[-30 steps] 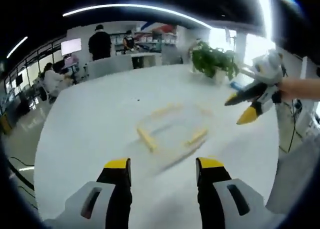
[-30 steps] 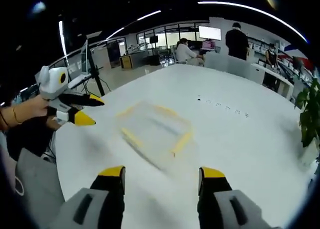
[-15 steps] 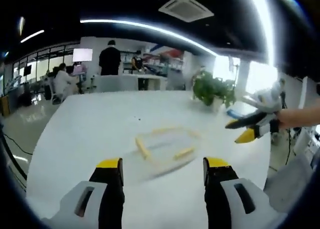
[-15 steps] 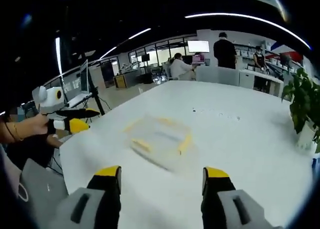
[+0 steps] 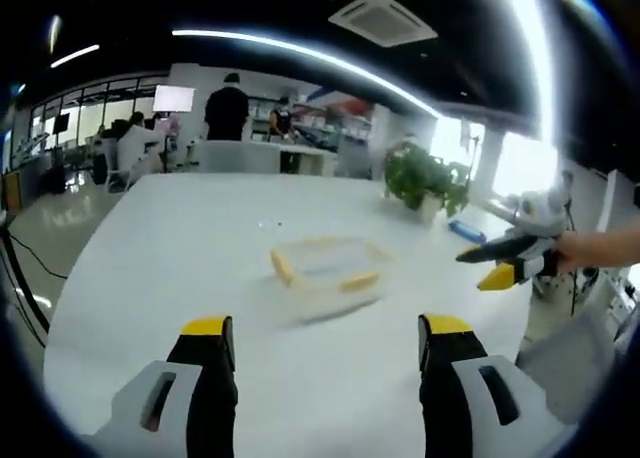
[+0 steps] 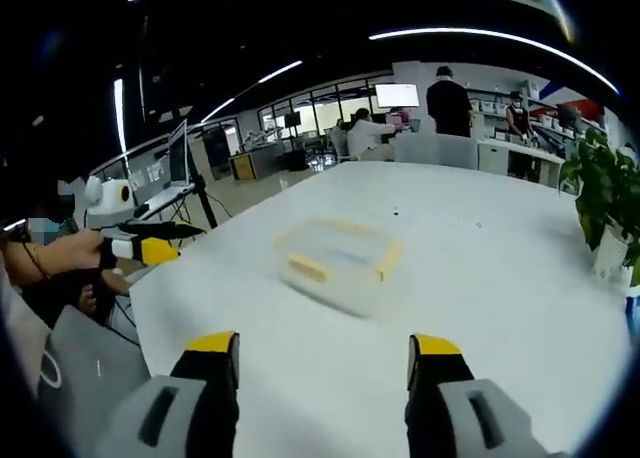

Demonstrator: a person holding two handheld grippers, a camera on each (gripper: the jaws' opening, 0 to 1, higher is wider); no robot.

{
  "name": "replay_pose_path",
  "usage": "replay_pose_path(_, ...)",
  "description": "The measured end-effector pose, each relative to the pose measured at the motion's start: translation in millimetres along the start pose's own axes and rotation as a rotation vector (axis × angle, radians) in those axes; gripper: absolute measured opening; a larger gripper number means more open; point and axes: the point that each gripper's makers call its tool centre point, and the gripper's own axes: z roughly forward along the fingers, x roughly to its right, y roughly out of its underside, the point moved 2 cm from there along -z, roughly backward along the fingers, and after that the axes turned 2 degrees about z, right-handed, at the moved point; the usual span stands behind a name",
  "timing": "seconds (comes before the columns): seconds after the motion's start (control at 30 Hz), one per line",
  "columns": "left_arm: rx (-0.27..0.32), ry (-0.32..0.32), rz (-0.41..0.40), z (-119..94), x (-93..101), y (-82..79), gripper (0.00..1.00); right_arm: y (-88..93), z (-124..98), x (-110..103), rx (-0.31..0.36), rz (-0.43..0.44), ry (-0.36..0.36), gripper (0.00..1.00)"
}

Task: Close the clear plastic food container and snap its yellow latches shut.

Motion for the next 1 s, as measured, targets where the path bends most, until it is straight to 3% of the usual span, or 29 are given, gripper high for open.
replay_pose_path(0.5,-0.002,-0.071,-0.025,-19,-8.1,10.0,0.84,26.9,-11,-18,0.006,0.039,0.005,0.76)
replay_pose_path(0.57,0.033,-0.076,-0.027,-21,-6.6,6.1,0.90,29.1,-12,-19,0.008,0.052,0.005,0.76)
replay_pose_path(0.67,0.041,-0.076,-0.026,-22,-5.9,5.1,0.99,31.2,-14,-19,0.007,0.066,0.010,0.76)
replay_pose_path(1.0,0.038,-0.068,-0.026,-29,-2.9,11.8,0.99,33.4,-18,-15,0.020,0.083,0.024,0.76)
